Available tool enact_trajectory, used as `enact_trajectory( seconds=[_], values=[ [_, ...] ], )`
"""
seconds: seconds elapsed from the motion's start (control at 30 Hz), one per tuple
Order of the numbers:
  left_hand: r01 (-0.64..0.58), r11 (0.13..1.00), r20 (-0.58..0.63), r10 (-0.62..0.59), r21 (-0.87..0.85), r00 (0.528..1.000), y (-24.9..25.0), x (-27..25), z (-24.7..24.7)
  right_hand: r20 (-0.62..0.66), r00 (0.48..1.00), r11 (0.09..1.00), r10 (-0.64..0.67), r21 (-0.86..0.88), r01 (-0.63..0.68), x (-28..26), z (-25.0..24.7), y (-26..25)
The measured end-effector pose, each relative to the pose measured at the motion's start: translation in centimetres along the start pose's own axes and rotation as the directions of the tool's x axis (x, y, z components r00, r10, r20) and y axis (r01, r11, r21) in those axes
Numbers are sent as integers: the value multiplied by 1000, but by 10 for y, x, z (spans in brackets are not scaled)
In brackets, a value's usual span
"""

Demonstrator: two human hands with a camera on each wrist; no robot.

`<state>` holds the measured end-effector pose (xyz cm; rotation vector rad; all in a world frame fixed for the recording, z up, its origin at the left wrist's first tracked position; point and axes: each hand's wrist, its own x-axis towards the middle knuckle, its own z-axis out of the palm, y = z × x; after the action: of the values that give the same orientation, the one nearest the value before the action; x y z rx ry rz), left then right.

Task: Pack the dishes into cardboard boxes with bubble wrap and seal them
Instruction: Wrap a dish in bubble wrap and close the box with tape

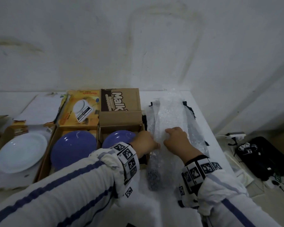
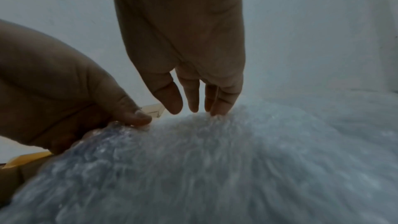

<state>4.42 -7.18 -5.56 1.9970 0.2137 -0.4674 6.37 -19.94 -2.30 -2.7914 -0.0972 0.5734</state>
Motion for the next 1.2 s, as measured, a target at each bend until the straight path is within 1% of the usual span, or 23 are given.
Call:
enact_trajectory(
  seconds=[0.1, 0.27, 0.33, 0.4, 0.43, 0.47, 0.5, 0.6, 0.67, 0.73, 0.77, 0.8, 0.83, 0.87, 0.9, 0.97, 1.0, 1.03, 1.07, 1.1, 1.13, 1.17, 1.2],
  values=[
    [-50, 998, -68, 48, -25, 997, 3, 2, -5, 14, 1000, 999, -11, 37, 10, -5, -14, -4],
    [-337, 909, -175, 301, -245, 938, 16, -9, -12, 10, 998, 987, -59, -148, 60, -12, -37, -18],
    [-456, 876, -272, 404, -160, 873, 20, -15, -19, -116, 985, 977, -126, -186, 103, -15, -43, -27],
    [-546, 837, -382, 497, -25, 779, 19, -18, -29, -230, 946, 962, -228, -206, 181, -18, -48, -35],
    [-556, 831, -402, 512, 9, 759, 18, -18, -37, -256, 926, 952, -276, -204, 228, -20, -51, -39],
    [-541, 841, -392, 505, 23, 769, 16, -17, -45, -277, 902, 940, -330, -188, 286, -22, -54, -44],
    [-504, 862, -355, 488, 53, 798, 16, -18, -53, -303, 871, 922, -386, -152, 356, -24, -57, -49],
    [-351, 892, -246, 421, 284, 873, 12, -16, -74, -425, 754, 837, -501, -17, 546, -30, -63, -64],
    [-225, 927, -303, 317, 301, 899, 10, -22, -86, -487, 677, 783, -552, -22, 622, -29, -63, -69],
    [-146, 955, -362, 236, 260, 902, 0, -25, -100, -505, 647, 750, -571, -1, 661, -27, -58, -76],
    [-126, 974, -371, 190, 189, 909, -4, -26, -105, -491, 651, 749, -578, -3, 662, -26, -55, -79],
    [-129, 991, -366, 134, 39, 921, -8, -27, -110, -461, 665, 757, -587, -22, 653, -25, -50, -82],
    [-129, 975, -339, 61, -182, 939, -10, -30, -114, -400, 690, 767, -602, -53, 639, -24, -44, -86],
    [-111, 901, -276, -9, -419, 961, -12, -33, -116, -321, 722, 776, -613, -77, 625, -22, -37, -89],
    [-85, 790, -189, -40, -607, 981, -15, -36, -117, -238, 746, 779, -622, -89, 621, -20, -28, -93],
    [-12, 599, -17, -3, -801, 1000, -21, -43, -123, -99, 771, 777, -629, -76, 625, -16, -11, -98],
    [7, 569, 35, 38, -822, 999, -22, -48, -124, -21, 781, 780, -624, -71, 621, -15, -4, -100],
    [4, 583, 52, 66, -813, 996, -22, -52, -126, 56, 785, 782, -617, -66, 620, -14, 1, -102],
    [-20, 647, 20, 54, -763, 998, -21, -54, -127, 109, 786, 786, -609, -48, 616, -13, 4, -103],
    [-50, 751, -61, 13, -659, 998, -18, -58, -128, 115, 791, 794, -601, -19, 607, -12, 4, -105],
    [-71, 851, -178, -28, -521, 984, -19, -58, -127, 71, 804, 806, -591, 9, 592, -12, 3, -107],
    [-85, 911, -268, -29, -403, 963, -22, -58, -128, -14, 816, 816, -578, 15, 578, -11, 1, -109],
    [-97, 934, -299, -12, -345, 954, -27, -56, -128, -96, 821, 825, -563, -5, 565, -8, 2, -110]
  ],
)
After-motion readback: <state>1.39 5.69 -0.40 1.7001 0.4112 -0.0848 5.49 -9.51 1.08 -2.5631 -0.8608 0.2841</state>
